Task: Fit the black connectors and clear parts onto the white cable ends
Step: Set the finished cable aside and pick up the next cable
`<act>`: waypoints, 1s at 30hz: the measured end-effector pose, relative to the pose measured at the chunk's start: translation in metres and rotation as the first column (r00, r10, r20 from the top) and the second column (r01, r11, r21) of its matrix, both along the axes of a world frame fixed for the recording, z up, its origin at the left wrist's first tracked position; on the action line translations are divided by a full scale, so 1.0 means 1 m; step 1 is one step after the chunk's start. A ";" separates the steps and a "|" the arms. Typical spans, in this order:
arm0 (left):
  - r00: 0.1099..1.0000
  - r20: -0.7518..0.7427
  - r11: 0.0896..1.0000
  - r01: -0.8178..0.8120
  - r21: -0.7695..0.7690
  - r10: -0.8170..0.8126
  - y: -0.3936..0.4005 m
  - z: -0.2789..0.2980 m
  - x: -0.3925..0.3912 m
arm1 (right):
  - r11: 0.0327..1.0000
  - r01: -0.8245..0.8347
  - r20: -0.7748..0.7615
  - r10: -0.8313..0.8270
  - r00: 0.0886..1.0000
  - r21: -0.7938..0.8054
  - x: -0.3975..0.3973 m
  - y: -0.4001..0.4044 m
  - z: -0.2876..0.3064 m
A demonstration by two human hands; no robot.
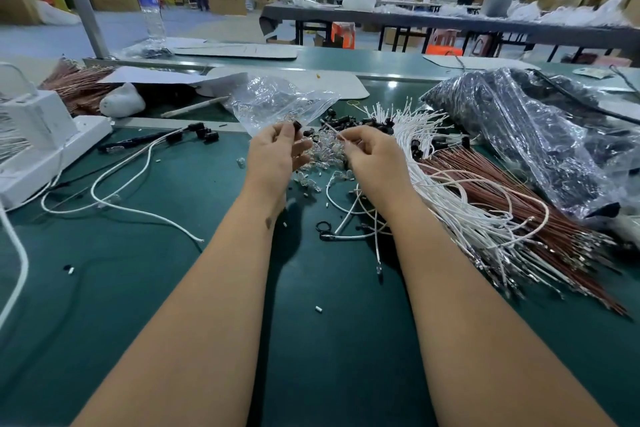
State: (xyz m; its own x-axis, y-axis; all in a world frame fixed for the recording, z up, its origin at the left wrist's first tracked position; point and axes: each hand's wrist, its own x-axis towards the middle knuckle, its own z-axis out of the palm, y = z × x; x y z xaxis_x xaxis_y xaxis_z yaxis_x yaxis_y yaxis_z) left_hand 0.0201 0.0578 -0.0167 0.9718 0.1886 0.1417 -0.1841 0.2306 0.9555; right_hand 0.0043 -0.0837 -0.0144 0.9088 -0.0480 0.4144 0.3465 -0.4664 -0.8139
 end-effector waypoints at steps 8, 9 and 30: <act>0.994 0.019 0.987 0.112 -0.119 -0.110 0.000 -0.001 -0.001 | 0.979 -0.009 0.047 -0.001 0.999 0.204 -0.001 -0.002 0.003; 0.994 0.017 0.986 0.106 -0.130 -0.105 0.000 -0.001 -0.001 | 0.974 0.003 0.042 -0.013 0.999 0.225 -0.001 -0.002 0.004; 0.988 0.068 0.988 0.139 -0.062 -0.135 -0.003 -0.002 -0.006 | 0.985 0.039 0.064 -0.050 0.997 0.166 -0.001 -0.002 0.002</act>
